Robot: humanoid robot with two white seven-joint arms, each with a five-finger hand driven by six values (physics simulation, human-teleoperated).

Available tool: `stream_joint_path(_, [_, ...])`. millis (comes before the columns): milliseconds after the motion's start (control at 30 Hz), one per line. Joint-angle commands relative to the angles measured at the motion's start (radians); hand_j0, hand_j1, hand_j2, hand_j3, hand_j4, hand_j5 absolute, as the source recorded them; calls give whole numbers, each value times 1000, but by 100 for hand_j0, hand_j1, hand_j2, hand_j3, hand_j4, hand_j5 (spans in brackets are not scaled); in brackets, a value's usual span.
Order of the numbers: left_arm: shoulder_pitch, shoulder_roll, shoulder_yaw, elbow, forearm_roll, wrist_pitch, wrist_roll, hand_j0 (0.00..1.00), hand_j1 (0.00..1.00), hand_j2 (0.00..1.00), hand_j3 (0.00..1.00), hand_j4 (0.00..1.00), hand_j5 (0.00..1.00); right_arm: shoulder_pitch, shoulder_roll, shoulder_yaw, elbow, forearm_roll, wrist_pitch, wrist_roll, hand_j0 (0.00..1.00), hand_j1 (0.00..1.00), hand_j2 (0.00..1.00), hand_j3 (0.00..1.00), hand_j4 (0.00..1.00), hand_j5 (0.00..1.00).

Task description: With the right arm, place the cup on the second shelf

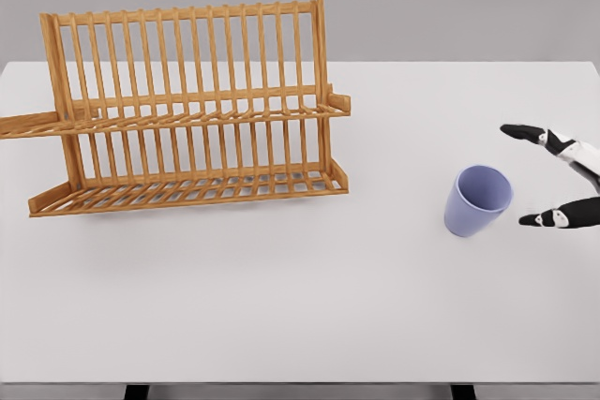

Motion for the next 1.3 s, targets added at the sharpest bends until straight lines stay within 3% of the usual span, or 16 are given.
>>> stream_joint_path(0, [0,0,1,0,0,0,0,100,100,100,100,100,100,0,-2,-7,35,-60,2,42,100,100,100,100,100,100])
stream_joint_path(133, [0,0,-1,0,0,0,0,100,100,100,100,100,100,26,-1,-4,98,-108,2,42,100,100,100,100,100,100])
stream_joint_path(267, [0,0,-1,0,0,0,0,100,100,100,100,100,100,32,13,-4,102,-123,2,42,100,100,100,100,100,100])
stream_joint_path(467, [0,0,-1,-1,0,0,0,100,100,100,100,100,100,0,137,-7,148,-123,2,86,100,100,100,100,100,100])
stream_joint_path(600, [0,0,-1,0,0,0,0,100,100,100,100,100,100,6,140,-7,178,-133,2,97,100,100,100,100,100,100])
stream_joint_path(733, [0,0,-1,0,0,0,0,100,100,100,100,100,100,2,179,-6,214,-195,2,97,100,100,100,100,100,100])
stream_joint_path(967, [0,0,-1,0,0,0,0,100,100,100,100,100,100,0,228,-3,277,-200,2,97,100,100,100,100,100,100])
stream_joint_path(1267, [0,0,1,0,0,0,0,100,100,100,100,100,100,-18,280,-3,277,-200,2,97,100,100,100,100,100,100])
